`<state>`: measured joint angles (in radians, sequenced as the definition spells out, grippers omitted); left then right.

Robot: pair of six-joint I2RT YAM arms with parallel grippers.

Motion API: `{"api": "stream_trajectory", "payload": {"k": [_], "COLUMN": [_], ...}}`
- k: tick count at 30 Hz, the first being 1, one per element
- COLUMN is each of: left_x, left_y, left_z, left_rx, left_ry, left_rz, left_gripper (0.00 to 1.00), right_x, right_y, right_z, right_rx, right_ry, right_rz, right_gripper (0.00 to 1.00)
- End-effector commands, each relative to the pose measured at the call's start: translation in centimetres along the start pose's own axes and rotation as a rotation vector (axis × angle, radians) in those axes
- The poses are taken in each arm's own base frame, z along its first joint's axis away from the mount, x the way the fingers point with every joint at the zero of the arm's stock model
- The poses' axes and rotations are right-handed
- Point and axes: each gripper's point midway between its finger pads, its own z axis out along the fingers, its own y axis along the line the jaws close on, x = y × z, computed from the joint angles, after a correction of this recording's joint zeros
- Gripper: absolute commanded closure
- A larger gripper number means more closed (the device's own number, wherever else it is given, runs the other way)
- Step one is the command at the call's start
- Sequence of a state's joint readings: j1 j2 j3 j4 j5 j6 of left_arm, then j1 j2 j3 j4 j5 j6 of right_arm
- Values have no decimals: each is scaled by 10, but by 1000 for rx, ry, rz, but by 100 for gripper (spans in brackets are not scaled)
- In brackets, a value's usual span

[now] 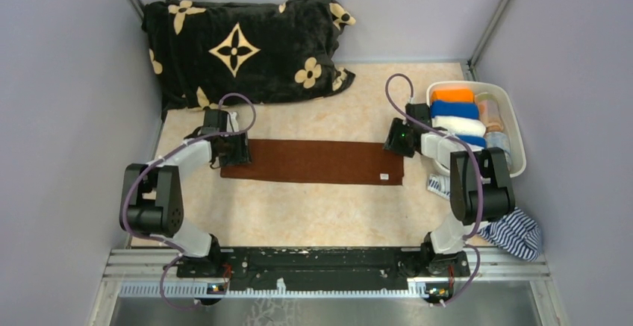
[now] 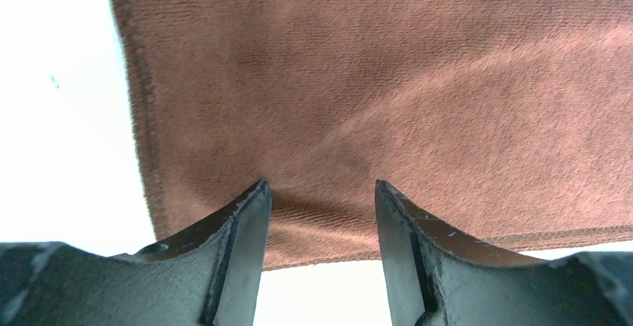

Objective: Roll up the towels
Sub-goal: Fold the towel at the center of the board.

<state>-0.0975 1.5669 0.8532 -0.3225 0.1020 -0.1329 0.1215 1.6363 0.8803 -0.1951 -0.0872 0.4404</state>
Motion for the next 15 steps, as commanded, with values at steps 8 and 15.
{"api": "stream_trajectory", "payload": {"k": [8,15], "left_x": [-9,0], "left_y": [-16,-15], "left_z": [-36,-29], "left_rx": [74,76], "left_ry": [-88,-62], "left_rz": [5,15], "left_gripper": [36,36], "right_x": [20,80], "right_y": [26,-4], "right_z": [-62,-56], "right_rx": [-178,-97], "right_ry": [-2,98], "right_rz": [-20,45], "right_gripper": [46,48]}}
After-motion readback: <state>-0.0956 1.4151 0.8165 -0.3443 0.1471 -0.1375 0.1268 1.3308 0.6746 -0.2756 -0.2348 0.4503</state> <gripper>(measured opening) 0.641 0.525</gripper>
